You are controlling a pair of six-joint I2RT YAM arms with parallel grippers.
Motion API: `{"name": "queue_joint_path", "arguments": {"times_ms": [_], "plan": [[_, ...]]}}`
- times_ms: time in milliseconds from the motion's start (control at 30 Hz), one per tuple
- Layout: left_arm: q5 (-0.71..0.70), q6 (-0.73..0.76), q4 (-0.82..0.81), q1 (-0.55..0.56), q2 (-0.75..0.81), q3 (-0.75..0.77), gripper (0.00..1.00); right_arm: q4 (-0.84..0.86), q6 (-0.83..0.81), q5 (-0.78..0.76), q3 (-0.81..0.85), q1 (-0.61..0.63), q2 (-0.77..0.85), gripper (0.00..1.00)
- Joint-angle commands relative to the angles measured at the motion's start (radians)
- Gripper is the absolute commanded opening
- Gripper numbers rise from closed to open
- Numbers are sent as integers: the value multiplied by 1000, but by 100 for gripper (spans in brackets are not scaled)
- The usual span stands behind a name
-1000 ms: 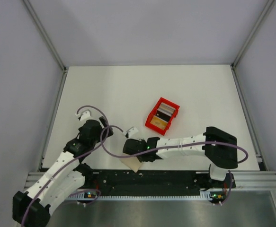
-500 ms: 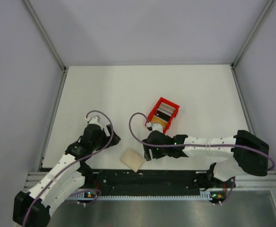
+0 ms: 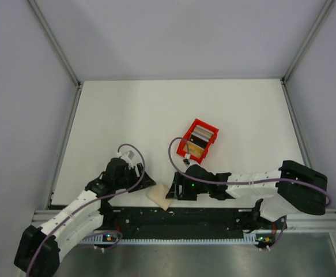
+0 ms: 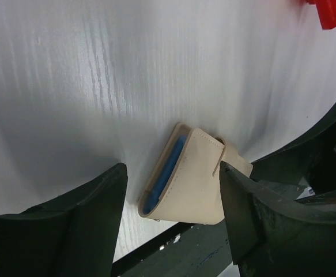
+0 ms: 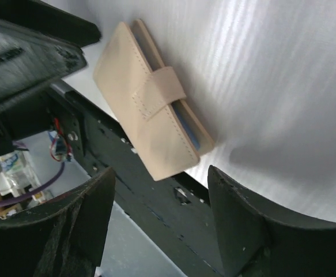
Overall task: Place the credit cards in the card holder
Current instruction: Turn over the card holder at the center of the board.
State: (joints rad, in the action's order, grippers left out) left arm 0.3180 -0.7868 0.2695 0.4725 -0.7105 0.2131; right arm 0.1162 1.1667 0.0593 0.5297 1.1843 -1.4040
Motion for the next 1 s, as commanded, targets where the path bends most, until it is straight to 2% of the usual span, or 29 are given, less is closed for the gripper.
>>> {"name": "queue_joint_path", "arguments": {"times_ms": [0,133,233,333,467,500,567,633,700,767,833,967], "plan": [[49,-26,-99,32,-30,-29,64,154,77,43,33,-3,-65,63],[43,-46,-122,48,-23,-44,53,243,100,62,32,-8,-110,54],[58,-71,-177,54,-24,-67,43,299,91,54,32,-9,-127,43],[67,-84,-220,60,-29,-80,33,322,65,42,39,-12,-128,39],[73,-92,-259,64,-32,-87,28,339,31,39,50,-22,-125,28],[76,-94,-262,66,-32,-89,27,332,18,37,59,-28,-124,17],[78,-88,-299,66,-35,-87,27,294,-10,18,75,-34,-113,3],[75,-75,-306,66,-40,-77,31,216,-67,-9,105,-41,-90,0],[32,-55,-274,66,-34,-40,49,81,-146,-82,157,-41,-53,0],[-43,-17,-169,66,-24,17,67,-71,-255,-183,212,-43,-1,0],[-147,6,-69,64,-14,83,76,-209,-364,-283,257,-41,48,0],[-376,32,57,51,-10,187,85,-357,-586,-430,294,-43,106,0]]}}
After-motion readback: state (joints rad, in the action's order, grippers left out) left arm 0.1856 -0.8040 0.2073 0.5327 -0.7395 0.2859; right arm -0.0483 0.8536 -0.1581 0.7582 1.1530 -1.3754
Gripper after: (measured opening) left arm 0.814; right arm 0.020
